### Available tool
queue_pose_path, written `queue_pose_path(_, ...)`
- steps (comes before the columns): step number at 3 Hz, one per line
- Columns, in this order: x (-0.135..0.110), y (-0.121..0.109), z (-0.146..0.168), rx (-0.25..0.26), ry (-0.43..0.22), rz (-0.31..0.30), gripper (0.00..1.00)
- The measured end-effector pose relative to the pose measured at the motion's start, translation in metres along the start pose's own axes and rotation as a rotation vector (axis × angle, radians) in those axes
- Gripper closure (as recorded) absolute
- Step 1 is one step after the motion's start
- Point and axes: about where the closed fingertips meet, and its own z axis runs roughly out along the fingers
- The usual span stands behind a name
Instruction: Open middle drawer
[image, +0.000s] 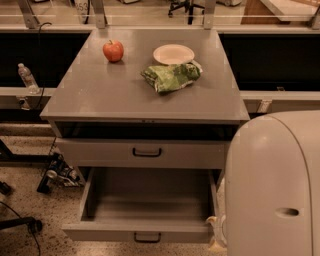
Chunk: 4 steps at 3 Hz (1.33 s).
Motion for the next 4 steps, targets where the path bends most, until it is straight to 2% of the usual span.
queue_pose_path(1, -0.001, 0.0, 0.0, -0.001, -0.001, -0.001, 0.0)
queue_pose_path(2, -0.003, 0.0, -0.002, 0.009, -0.02, -0.005, 0.0)
queue_pose_path(3, -0.004, -0.006, -0.021, 0.058, -0.053, -0.015, 0.0)
queue_pose_path(4, 0.005, -0.011, -0.039, 0.117, -0.111, 0.021, 0.0)
